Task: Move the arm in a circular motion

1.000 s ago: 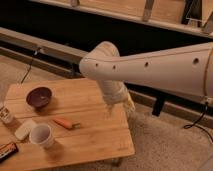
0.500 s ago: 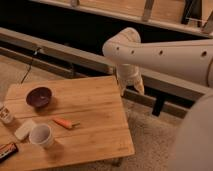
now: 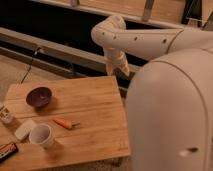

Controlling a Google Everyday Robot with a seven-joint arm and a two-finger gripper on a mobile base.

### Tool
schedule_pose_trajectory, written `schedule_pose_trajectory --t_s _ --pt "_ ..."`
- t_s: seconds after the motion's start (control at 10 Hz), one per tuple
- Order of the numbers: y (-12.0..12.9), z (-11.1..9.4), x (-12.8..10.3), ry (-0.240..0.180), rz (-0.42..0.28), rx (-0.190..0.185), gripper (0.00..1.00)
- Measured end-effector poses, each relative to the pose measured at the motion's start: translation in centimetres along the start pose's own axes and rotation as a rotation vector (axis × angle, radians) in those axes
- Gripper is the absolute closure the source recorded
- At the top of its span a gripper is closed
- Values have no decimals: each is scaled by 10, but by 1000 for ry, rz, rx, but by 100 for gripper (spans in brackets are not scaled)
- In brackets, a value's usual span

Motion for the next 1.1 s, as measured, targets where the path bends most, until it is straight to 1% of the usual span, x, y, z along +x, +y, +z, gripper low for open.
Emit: schedule_pose_trajectory --t_s 0.2,0.3,0.4,0.5,0.8,0.9,1.0,1.1 --pt "36 2 -18 -7 -56 -10 35" --pt "60 5 -25 -5 -98 -14 35" --pt "76 6 -29 -1 -128 -16 35" --pt "98 7 -31 3 -170 -15 35" --pt "180 5 -30 5 -325 -23 35" --pt "193 4 -29 5 -352 -25 35" --pt "221 0 -24 3 -416 -36 35" --pt "242 -5 -17 1 -473 -48 35"
